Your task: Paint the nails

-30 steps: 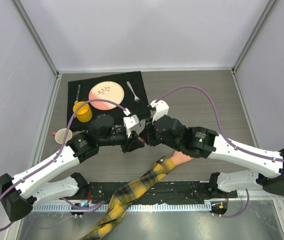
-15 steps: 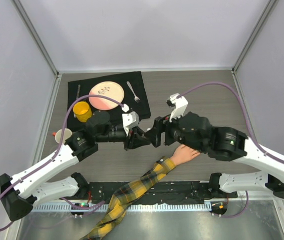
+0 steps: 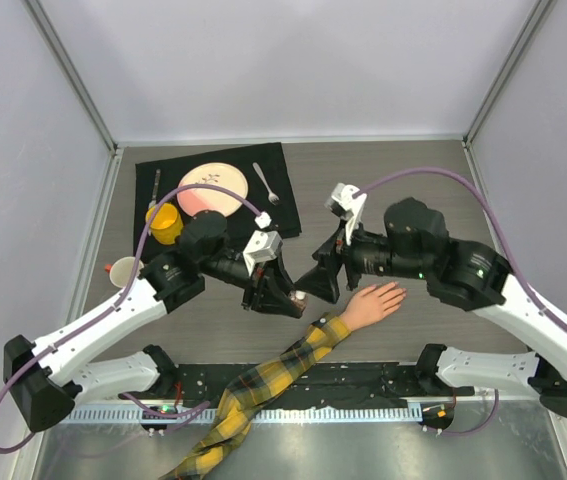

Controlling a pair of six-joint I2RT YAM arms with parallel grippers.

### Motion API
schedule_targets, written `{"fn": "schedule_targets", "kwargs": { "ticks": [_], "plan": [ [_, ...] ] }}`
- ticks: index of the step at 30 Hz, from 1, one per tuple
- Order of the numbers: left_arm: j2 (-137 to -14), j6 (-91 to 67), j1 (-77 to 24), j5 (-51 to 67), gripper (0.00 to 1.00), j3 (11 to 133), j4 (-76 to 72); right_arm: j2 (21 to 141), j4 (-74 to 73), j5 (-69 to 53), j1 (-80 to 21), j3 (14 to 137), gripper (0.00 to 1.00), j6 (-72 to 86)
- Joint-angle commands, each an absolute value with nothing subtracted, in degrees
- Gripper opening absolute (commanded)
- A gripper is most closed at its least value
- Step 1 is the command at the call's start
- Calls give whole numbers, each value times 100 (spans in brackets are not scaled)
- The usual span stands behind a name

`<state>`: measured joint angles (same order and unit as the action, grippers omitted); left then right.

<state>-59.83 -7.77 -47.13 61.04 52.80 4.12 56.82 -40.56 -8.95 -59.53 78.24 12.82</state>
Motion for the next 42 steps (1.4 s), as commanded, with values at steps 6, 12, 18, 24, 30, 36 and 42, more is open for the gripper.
{"fn": "schedule_targets", "kwargs": {
  "ticks": [6,12,18,24,30,36,42],
  "plan": [
    [-6143,-985,-4684,7172,0,5599,255,6003,-3718,-3348,-5282,7980,64,650],
    [-6144,-792,-4676,6988,0,5642,448,5994,-3656,-3639,-5282,7902,63,756],
    [-6108,-756,-4650,6812,0,5634,466,6108,-3621,-3797,-5282,7805,52,844],
    [-6073,-738,-4641,6689,0,5625,457,6179,-3621,-3858,-5282,7822,35,826],
    [-5889,-686,-4544,5637,0,5581,413,6214,-3744,-3920,-5265,7726,1,756],
    [-5599,-747,-4342,3689,0,5405,114,6108,-3779,-2842,-5282,7401,1,817],
    [-5467,-440,-4342,1874,0,5379,422,7132,-4164,1506,-6843,7970,1,1973]
  ]
}}
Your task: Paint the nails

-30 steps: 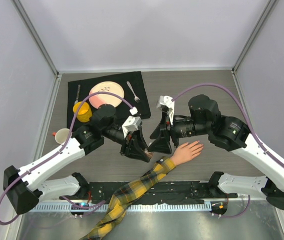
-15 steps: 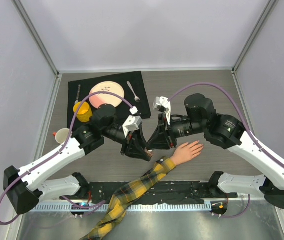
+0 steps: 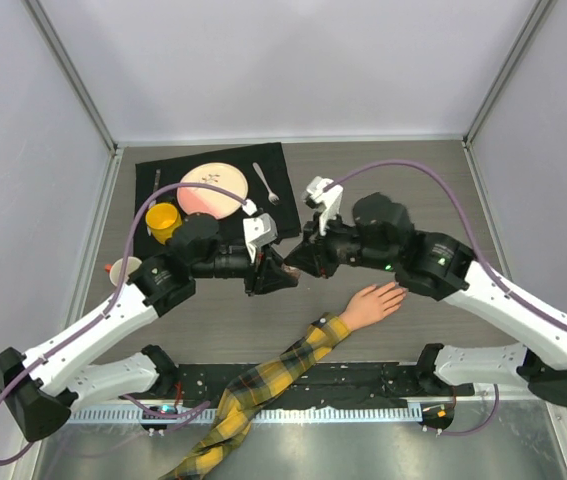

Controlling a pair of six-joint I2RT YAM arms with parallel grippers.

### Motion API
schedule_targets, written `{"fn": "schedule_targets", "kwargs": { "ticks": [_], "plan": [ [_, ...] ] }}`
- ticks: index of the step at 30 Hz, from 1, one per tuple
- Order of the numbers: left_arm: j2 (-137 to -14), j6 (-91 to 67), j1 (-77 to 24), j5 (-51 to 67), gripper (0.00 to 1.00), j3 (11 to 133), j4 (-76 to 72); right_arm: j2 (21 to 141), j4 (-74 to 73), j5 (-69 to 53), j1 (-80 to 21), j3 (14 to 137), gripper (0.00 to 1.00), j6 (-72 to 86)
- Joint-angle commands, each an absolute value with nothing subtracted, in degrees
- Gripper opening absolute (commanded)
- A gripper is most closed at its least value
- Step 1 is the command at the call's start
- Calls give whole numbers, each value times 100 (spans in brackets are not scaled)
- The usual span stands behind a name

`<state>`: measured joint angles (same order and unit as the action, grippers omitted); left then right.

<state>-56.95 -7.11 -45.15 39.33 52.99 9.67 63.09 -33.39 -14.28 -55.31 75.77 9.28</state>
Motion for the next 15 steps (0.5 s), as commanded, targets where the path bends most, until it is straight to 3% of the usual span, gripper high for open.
{"fn": "schedule_targets", "kwargs": {
  "ticks": [1,3,5,11,14,15],
  "plan": [
    [-5354,-413,-4342,1385,0,5327,344,7398,-4314,2277,-7073,8172,1,2386],
    [-5256,-352,-4342,1109,0,5195,264,7916,-4692,3651,-7634,8700,1,3494],
    [-5134,-308,-4350,923,0,5116,194,8375,-4877,4015,-7813,8946,1,4270],
    [-5133,-281,-4342,1967,0,5080,141,8121,-4149,3472,-7515,8745,1,4211],
    [-5124,-307,-4350,2607,0,5071,97,7938,-4105,2998,-7392,8789,13,3939],
    [-5124,-334,-4351,2732,0,5063,53,7867,-4096,2910,-7374,8789,24,3868]
  ]
}}
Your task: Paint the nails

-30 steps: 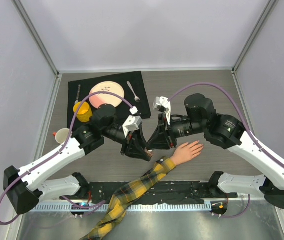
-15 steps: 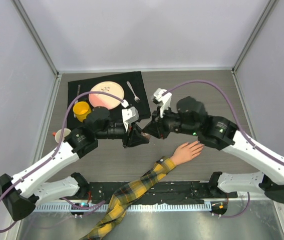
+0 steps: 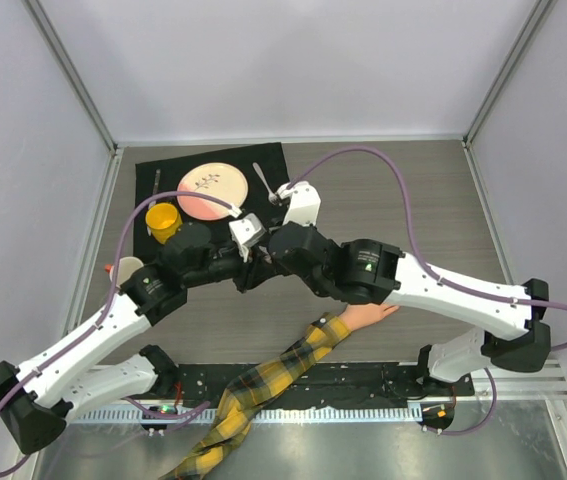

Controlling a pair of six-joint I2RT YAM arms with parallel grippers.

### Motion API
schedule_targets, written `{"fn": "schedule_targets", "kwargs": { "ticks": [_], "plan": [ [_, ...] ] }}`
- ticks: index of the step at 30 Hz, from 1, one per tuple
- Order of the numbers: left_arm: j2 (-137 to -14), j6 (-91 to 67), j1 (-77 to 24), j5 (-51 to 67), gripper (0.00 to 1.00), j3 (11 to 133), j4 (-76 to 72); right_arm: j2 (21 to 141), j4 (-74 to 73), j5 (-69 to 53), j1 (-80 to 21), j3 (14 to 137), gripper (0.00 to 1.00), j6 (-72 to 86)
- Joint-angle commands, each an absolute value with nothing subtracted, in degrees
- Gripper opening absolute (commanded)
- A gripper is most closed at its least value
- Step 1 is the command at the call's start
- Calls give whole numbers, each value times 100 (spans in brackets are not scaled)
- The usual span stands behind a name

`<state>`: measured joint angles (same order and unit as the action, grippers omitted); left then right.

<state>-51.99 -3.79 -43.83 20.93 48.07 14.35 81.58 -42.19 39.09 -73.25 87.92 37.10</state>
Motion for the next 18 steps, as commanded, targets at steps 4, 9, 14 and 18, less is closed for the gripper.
{"fn": "schedule_targets", "kwargs": {
  "ticks": [4,9,14,18],
  "plan": [
    [-5159,-369,-4350,3190,0,5071,44,7288,-4183,2787,-7304,8675,45,3622],
    [-5334,-492,-4342,4259,0,5185,62,6235,-4254,2278,-6953,8403,73,2999],
    [-5686,-755,-4333,5377,0,5387,70,5661,-4088,517,-6400,8113,88,2058],
    [-6037,-1291,-4342,6449,0,5484,-289,5721,-3982,-684,-6319,8042,88,1434]
  ]
}}
